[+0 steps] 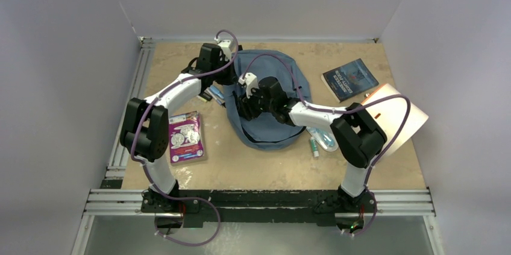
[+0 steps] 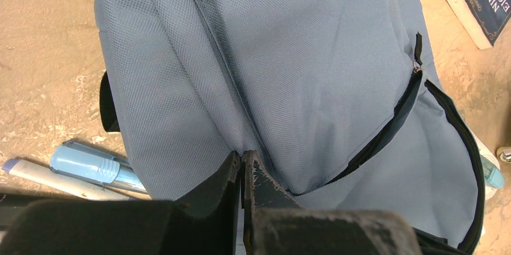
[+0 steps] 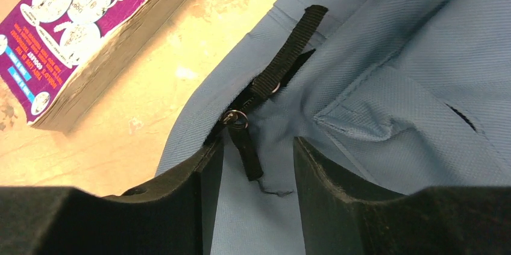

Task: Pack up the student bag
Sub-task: Unzip the student bag at the center of the board.

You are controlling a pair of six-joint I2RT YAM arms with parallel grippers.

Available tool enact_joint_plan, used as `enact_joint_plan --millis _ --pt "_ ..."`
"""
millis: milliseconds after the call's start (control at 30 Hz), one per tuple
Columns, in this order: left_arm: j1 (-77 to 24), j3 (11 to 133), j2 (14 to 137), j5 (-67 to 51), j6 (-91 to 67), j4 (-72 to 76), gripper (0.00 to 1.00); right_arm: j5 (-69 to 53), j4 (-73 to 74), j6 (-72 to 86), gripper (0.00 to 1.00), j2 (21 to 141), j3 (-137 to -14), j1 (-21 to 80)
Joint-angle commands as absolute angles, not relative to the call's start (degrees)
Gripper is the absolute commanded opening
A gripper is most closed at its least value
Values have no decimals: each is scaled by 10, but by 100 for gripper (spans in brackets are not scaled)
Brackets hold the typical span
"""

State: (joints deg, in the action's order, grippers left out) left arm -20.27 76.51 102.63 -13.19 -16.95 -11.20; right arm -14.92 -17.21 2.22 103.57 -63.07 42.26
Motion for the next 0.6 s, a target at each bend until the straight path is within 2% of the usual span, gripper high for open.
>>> enact_joint_plan --millis 0,67,233,400,567 --pt "-201 795 1006 -154 -171 -77 0 -181 -206 11 49 1040 -651 423" --pt "-201 797 1006 -155 -171 -76 0 -182 -213 13 47 1043 -647 423" --pt "-201 795 1006 -154 -171 -77 0 -192 -235 22 31 1056 -645 423" --pt "-201 795 1006 -152 -170 -78 0 -188 -251 33 1 1044 -628 423" --pt "-195 799 1014 -155 -172 -80 0 -187 -233 57 0 1011 -600 429"
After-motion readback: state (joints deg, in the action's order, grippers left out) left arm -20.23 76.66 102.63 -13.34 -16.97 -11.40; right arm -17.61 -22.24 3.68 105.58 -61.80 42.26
